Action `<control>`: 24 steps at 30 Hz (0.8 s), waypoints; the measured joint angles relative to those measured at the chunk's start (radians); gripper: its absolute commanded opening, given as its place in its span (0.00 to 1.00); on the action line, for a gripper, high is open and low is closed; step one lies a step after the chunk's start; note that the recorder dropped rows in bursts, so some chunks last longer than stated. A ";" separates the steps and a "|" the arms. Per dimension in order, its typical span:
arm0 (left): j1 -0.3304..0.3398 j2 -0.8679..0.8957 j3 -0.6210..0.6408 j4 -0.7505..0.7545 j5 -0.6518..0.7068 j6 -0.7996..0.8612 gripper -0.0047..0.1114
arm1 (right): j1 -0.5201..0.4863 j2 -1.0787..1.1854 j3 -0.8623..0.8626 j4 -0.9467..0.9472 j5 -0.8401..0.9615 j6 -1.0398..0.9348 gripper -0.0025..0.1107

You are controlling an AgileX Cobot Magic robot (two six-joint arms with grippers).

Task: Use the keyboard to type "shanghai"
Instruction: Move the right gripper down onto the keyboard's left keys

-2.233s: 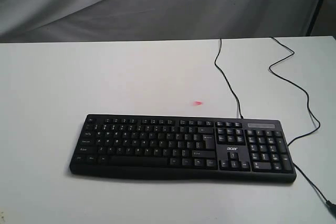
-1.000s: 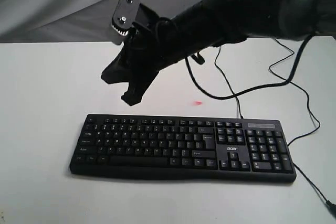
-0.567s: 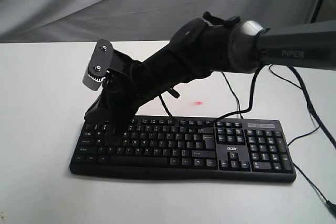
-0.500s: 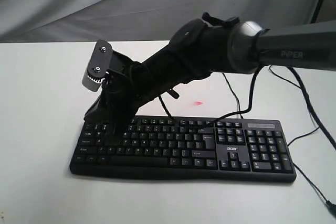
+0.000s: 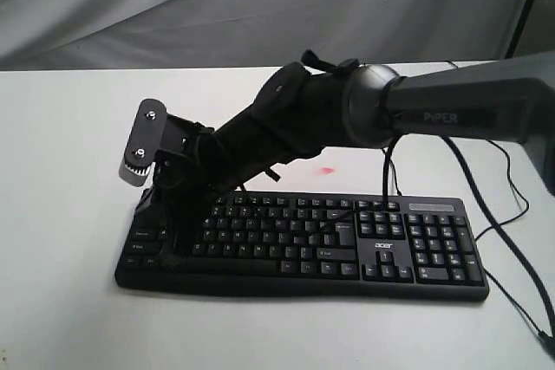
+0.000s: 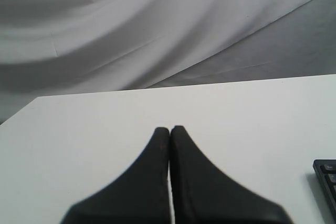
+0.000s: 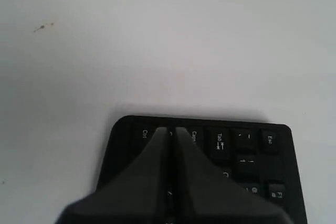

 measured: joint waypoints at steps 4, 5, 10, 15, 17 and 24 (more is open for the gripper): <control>0.000 0.000 0.000 0.000 0.000 0.000 0.05 | 0.004 0.016 0.000 -0.002 -0.052 -0.004 0.02; 0.000 0.000 0.000 0.000 0.000 0.000 0.05 | 0.004 0.016 0.000 -0.002 -0.057 -0.003 0.02; 0.000 0.000 0.000 0.000 0.000 0.000 0.05 | 0.004 0.035 0.000 -0.008 -0.081 -0.003 0.02; 0.000 0.000 0.000 0.000 0.000 0.000 0.05 | 0.004 0.054 0.000 -0.045 -0.114 0.015 0.02; 0.000 0.000 0.000 0.000 0.000 0.000 0.05 | 0.004 0.054 0.000 -0.063 -0.121 0.031 0.02; 0.000 0.000 0.000 0.000 0.000 0.000 0.05 | 0.004 0.055 0.000 -0.077 -0.128 0.039 0.02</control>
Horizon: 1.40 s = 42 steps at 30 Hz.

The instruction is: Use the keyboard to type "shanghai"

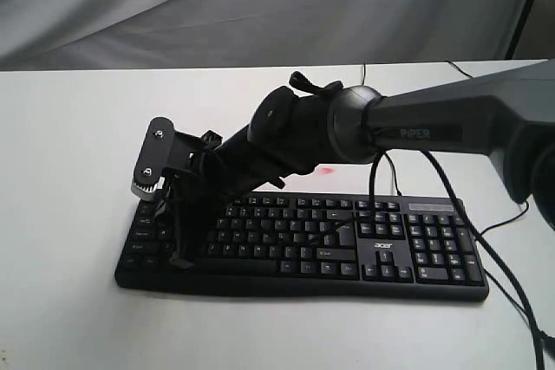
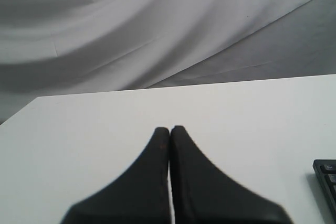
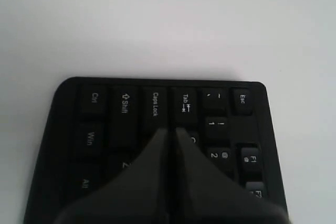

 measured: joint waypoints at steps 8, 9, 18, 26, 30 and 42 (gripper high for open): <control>0.000 0.000 0.000 0.000 0.000 0.000 0.05 | 0.000 0.017 0.000 -0.030 0.000 0.004 0.02; 0.000 0.000 0.000 0.000 0.000 0.000 0.05 | 0.000 0.017 0.000 -0.032 0.000 0.004 0.02; 0.000 0.000 0.000 0.000 0.000 0.000 0.05 | -0.003 0.022 0.000 -0.050 0.000 0.004 0.02; 0.000 0.000 0.000 0.000 0.000 0.000 0.05 | -0.004 0.024 0.000 -0.050 0.012 0.004 0.02; 0.000 0.000 0.000 0.000 0.000 0.000 0.05 | -0.004 0.024 0.000 -0.050 0.021 0.002 0.02; 0.000 0.000 0.000 0.000 0.000 0.000 0.05 | -0.004 0.024 0.000 -0.052 0.029 0.000 0.02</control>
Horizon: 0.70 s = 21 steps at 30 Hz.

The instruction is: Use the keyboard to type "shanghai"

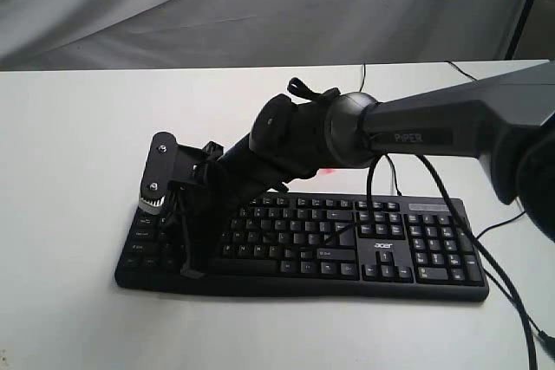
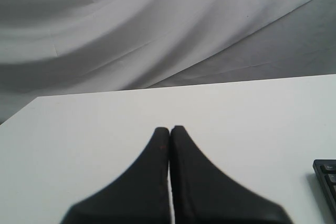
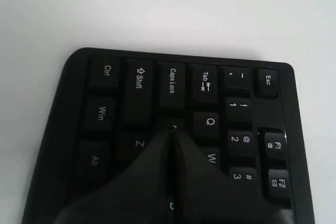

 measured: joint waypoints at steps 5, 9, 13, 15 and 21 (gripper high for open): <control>0.000 0.000 0.000 0.000 0.000 0.000 0.05 | 0.000 0.000 0.000 0.000 0.000 0.000 0.02; 0.000 0.000 0.000 0.000 0.000 0.000 0.05 | 0.000 0.000 0.000 0.000 0.000 0.000 0.02; 0.000 0.000 0.000 0.000 0.000 0.000 0.05 | 0.000 0.002 0.000 0.000 0.000 0.000 0.02; 0.000 0.000 0.000 0.000 0.000 0.000 0.05 | 0.000 0.006 0.000 0.000 0.000 0.000 0.02; 0.000 0.000 0.000 0.000 0.000 0.000 0.05 | 0.000 0.009 0.000 -0.002 0.000 0.000 0.02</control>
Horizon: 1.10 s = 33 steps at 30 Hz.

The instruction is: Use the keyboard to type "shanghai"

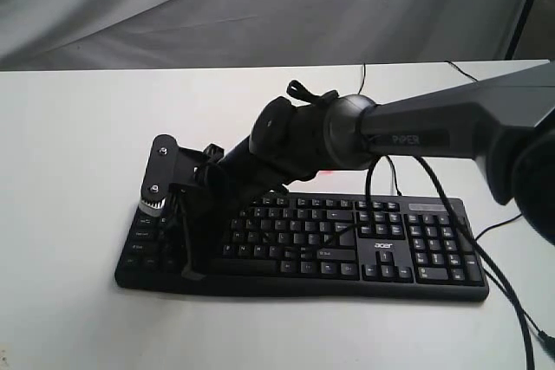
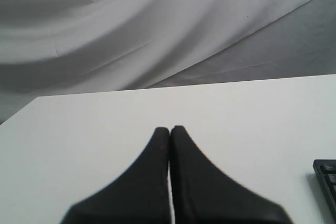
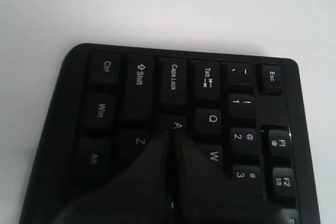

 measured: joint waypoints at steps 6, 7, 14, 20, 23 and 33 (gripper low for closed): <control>0.000 0.000 0.000 0.000 0.000 0.000 0.05 | 0.000 0.007 0.000 0.000 -0.002 0.000 0.02; 0.000 0.000 0.000 0.000 0.000 0.000 0.05 | 0.000 0.007 0.000 0.000 -0.002 0.000 0.02; 0.000 0.000 0.000 0.000 0.000 0.000 0.05 | 0.000 0.009 0.000 0.000 -0.005 0.000 0.02; 0.000 0.000 0.000 0.000 0.000 0.000 0.05 | -0.004 0.012 0.000 0.000 -0.007 0.000 0.02; 0.000 0.000 0.000 0.000 0.000 0.000 0.05 | -0.004 0.014 0.000 0.000 -0.014 0.000 0.02; 0.000 0.000 0.000 0.000 0.000 0.000 0.05 | -0.004 0.014 0.000 0.000 -0.016 0.000 0.02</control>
